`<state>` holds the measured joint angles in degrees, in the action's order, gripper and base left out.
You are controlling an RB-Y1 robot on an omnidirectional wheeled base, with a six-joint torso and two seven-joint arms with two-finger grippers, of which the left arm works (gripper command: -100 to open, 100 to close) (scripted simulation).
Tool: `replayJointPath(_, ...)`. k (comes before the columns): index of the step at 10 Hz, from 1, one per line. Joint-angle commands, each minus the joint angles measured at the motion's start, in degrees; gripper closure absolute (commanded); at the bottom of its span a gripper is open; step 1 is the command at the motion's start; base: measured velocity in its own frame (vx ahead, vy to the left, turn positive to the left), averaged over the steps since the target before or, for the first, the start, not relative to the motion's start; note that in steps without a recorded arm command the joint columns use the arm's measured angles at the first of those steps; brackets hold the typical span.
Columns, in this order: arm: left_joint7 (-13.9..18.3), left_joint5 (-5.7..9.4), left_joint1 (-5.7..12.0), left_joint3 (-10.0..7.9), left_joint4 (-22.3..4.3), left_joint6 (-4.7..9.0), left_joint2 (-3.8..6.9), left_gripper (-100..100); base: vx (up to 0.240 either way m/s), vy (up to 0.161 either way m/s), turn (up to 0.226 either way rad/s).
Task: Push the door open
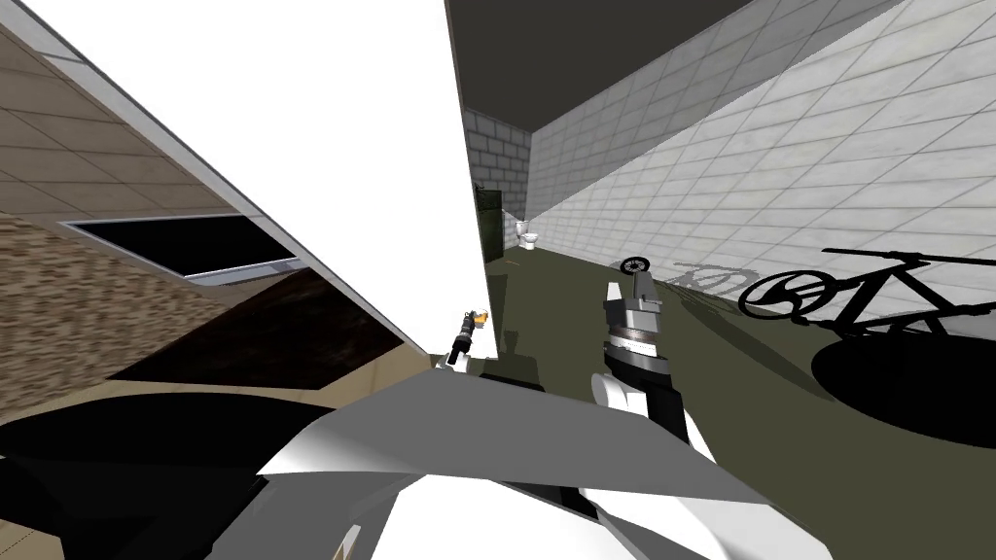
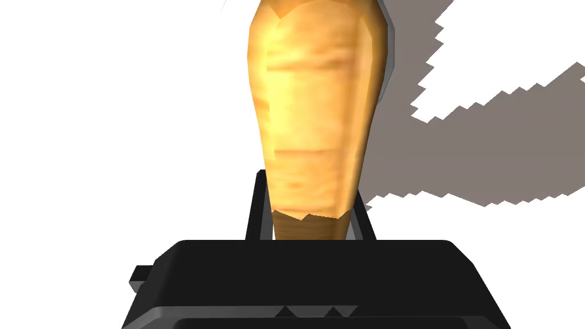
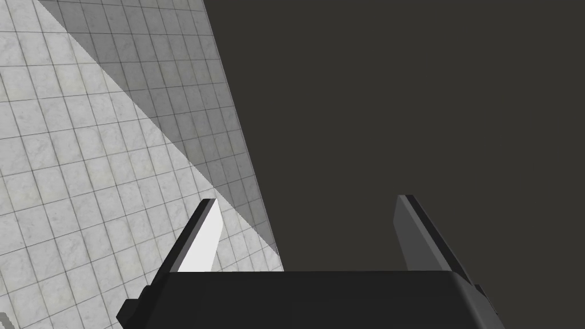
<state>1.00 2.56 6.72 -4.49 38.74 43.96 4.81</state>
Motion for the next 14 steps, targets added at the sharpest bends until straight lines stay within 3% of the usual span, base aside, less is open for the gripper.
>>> replayJointPath(1, -0.6, 0.70, 0.20, -1.47, -0.2, 0.51, 0.35, 100, 0.186, -0.107, 0.072)
replayJointPath(10, -2.2, 2.99, 0.18, -5.91, -0.5, 0.60, -0.76, 100, 0.164, -0.083, 0.061)
replayJointPath(12, -2.4, 3.50, -0.14, -6.93, -0.5, 0.57, 0.05, 100, 0.088, -0.015, 0.041)
replayJointPath(14, -2.8, 4.11, -0.16, -7.98, -0.6, 0.61, 0.20, 100, 0.203, -0.059, 0.055)
